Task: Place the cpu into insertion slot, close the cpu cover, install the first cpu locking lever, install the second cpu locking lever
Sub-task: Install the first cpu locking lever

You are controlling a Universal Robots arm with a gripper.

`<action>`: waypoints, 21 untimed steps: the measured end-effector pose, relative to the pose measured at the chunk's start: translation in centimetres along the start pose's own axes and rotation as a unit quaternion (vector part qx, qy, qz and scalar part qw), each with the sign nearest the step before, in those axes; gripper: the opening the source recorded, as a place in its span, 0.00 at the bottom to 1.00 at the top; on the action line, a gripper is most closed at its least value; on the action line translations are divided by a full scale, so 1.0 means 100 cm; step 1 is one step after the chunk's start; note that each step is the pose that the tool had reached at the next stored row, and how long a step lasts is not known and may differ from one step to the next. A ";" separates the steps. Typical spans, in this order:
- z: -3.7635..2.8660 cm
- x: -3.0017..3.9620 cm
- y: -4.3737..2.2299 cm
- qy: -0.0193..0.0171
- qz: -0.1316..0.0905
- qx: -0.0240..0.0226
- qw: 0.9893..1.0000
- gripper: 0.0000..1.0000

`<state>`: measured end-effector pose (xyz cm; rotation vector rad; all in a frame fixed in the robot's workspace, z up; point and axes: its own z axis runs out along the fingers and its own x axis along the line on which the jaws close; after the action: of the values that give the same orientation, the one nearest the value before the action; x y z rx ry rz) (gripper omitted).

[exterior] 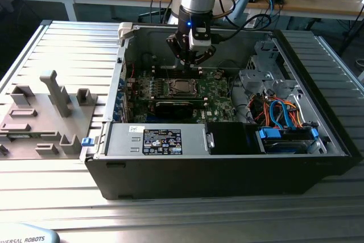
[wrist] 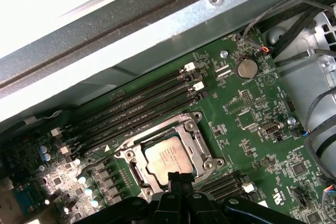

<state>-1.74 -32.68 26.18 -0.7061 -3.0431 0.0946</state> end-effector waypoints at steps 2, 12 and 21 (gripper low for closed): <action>0.0000 0.0000 0.0000 0.000 -0.001 0.000 1.000 0.11; 0.0000 0.0000 0.0000 0.000 -0.003 0.000 1.000 0.11; 0.0000 0.0000 0.0000 0.000 -0.005 0.000 1.000 0.11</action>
<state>-1.74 -32.68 26.19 -0.6898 -3.0472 0.0948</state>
